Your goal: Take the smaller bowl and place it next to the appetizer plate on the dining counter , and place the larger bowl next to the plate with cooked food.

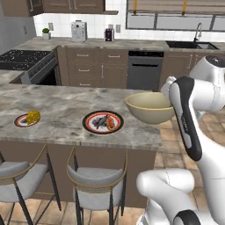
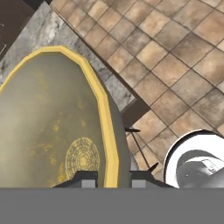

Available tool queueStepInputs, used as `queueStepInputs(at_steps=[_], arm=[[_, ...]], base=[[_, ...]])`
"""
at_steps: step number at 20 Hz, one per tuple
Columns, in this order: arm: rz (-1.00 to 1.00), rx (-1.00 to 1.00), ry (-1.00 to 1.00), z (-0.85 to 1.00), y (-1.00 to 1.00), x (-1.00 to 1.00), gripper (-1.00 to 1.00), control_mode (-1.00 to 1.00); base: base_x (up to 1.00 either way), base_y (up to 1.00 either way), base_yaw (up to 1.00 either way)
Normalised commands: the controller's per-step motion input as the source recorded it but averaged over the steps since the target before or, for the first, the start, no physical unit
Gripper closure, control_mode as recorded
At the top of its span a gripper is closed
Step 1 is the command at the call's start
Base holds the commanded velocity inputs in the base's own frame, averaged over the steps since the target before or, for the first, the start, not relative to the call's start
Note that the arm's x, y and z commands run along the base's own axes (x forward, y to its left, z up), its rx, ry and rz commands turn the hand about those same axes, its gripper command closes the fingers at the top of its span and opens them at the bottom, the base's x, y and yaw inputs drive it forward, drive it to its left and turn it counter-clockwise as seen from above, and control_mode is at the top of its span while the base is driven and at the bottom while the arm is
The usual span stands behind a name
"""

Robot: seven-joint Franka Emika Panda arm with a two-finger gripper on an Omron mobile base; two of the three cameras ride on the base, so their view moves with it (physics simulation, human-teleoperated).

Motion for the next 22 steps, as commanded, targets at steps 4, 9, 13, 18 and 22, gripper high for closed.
queueStepInputs(at_steps=[4, 9, 13, 18, 22], arm=[[-0.04, 0.00, 0.04, -0.38, -0.26, 0.42, 1.00, -1.00], [-0.02, 0.00, 0.00, -0.35, -0.21, 0.41, 1.00, -1.00], [-0.04, 0.00, 0.02, -0.21, -0.19, 0.36, 1.00, -1.00], [-0.06, 0.00, 0.03, -0.20, -0.06, 0.45, 1.00, -1.00], [-0.04, 0.00, 0.00, -0.29, 0.00, 0.47, 1.00, -1.00]], base=[[0.00, 0.00, 0.00], [0.00, 0.00, 0.00], [0.00, 0.00, 0.00], [0.00, 0.00, 0.00], [0.00, 0.00, 0.00]])
